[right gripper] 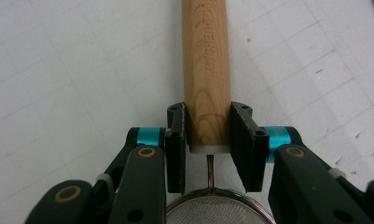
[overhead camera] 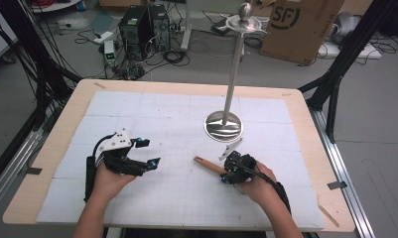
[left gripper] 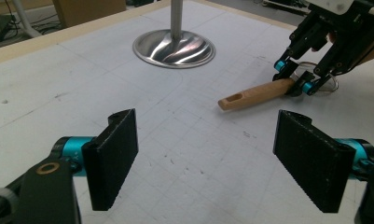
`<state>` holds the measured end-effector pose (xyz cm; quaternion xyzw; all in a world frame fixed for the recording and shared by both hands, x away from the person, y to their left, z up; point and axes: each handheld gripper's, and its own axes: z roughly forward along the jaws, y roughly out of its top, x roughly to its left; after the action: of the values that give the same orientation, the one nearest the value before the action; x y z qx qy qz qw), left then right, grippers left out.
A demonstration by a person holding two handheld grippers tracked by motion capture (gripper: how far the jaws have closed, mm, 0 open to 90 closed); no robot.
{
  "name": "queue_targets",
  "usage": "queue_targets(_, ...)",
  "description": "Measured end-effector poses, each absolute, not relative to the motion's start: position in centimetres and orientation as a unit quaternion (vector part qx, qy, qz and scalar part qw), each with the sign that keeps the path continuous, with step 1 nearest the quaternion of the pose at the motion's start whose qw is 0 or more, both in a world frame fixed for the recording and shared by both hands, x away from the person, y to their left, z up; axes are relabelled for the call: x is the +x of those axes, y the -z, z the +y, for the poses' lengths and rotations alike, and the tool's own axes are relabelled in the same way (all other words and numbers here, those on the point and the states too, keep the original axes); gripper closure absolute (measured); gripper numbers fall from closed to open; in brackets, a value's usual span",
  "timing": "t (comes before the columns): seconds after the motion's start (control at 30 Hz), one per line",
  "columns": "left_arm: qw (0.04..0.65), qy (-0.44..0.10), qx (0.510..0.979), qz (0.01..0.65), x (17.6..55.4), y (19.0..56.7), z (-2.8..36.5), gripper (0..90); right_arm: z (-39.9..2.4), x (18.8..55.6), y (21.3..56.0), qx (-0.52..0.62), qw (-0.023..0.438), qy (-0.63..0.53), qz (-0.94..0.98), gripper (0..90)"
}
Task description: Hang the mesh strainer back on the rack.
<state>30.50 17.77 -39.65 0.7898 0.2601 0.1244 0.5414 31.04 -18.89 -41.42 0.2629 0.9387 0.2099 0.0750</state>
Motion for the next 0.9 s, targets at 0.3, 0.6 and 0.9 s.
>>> queue_targets(0.3, 0.544, -0.124, 0.788, 0.26, 30.4, 39.6, 17.8, 22.6, -20.7, 31.0, 39.3, 0.273, 0.097, -0.285, 0.914, 68.6)
queue_targets(0.6, 0.545, -0.123, 0.788, 0.26, 30.4, 39.6, 17.8, 22.6, -22.7, 31.0, 36.9, 0.283, 0.119, -0.343, 0.888, 68.6)
queue_targets(0.9, 0.545, -0.122, 0.787, 0.26, 30.4, 39.6, 17.8, 22.6, -24.7, 31.3, 33.6, 0.292, 0.141, -0.397, 0.859, 68.5)
